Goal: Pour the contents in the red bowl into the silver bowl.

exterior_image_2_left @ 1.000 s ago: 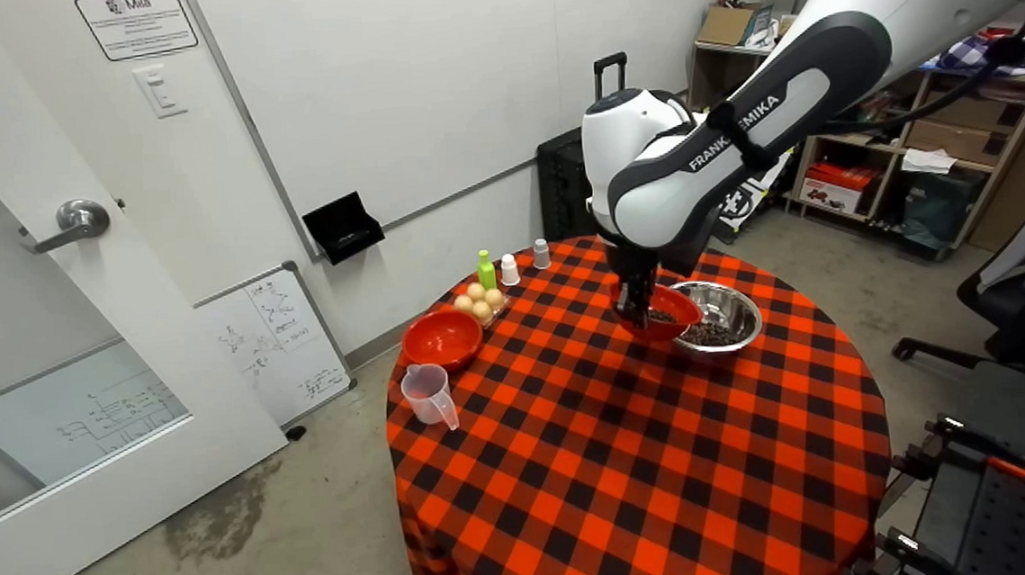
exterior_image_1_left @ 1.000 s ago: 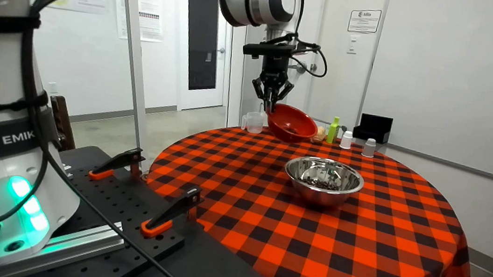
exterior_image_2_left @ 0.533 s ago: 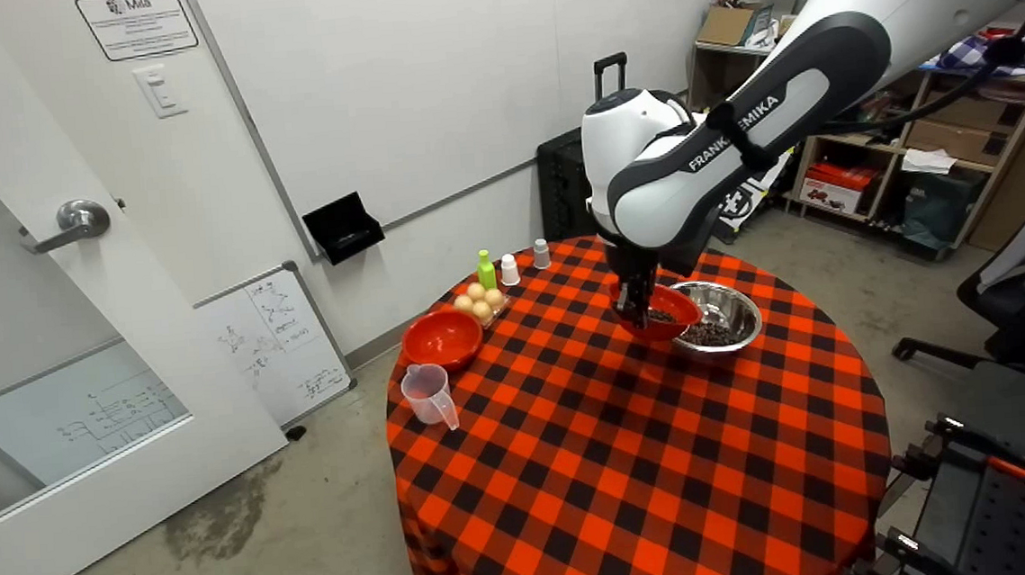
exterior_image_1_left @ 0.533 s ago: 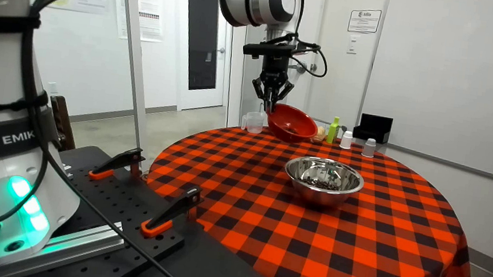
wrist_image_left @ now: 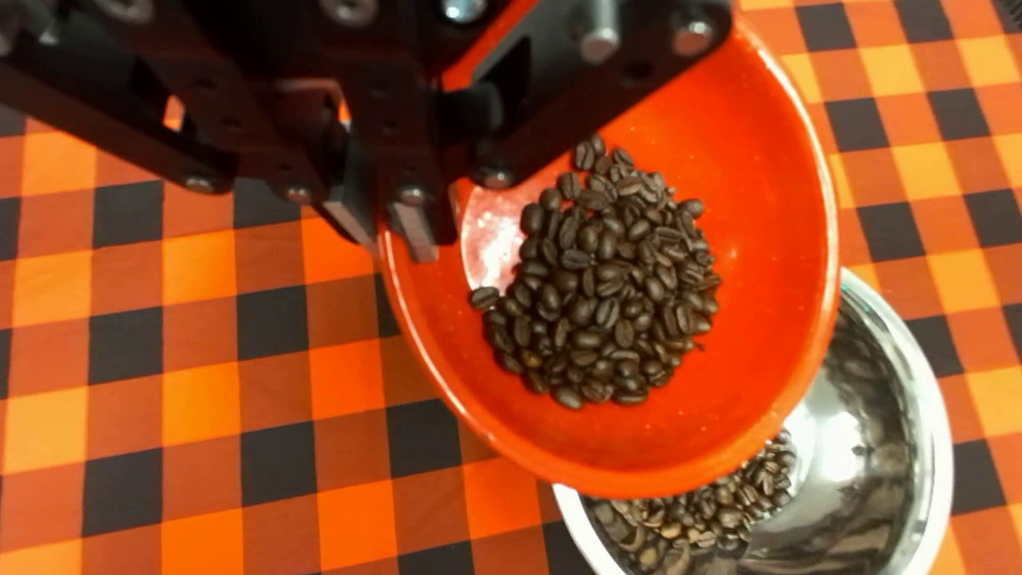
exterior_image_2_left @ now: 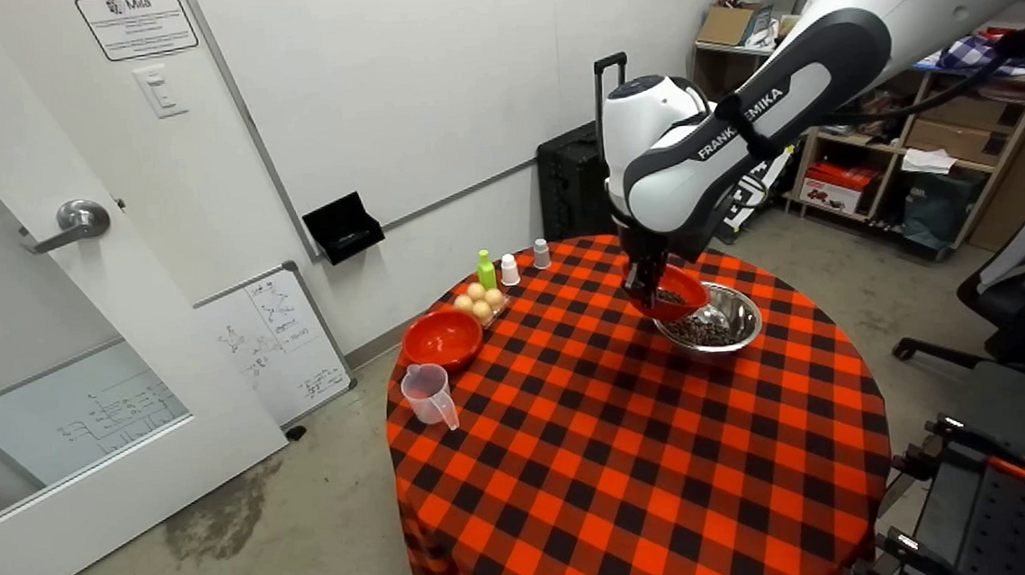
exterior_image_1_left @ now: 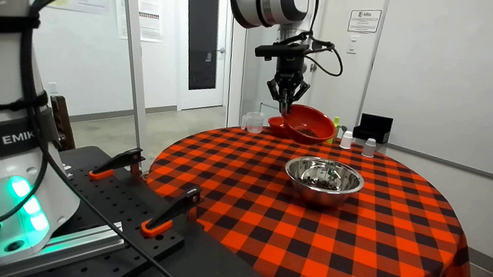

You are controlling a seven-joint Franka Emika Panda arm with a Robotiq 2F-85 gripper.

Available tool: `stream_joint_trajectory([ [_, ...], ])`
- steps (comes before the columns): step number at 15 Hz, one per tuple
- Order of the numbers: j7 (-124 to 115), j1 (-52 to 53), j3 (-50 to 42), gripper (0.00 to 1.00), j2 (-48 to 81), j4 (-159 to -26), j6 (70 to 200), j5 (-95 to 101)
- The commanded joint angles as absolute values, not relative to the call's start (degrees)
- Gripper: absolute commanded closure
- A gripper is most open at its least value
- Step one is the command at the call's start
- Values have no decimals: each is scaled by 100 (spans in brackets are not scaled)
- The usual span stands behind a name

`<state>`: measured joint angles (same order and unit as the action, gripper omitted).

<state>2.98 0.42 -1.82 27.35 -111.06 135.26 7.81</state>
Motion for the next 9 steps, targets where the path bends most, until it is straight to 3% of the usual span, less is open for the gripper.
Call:
stream_joint_trajectory([
  [1, 305, -171, -174, 98, 2634, -11084, 13467, 528],
  [9, 1005, -926, 134, 98, 2588, -10783, 12698, -1103],
])
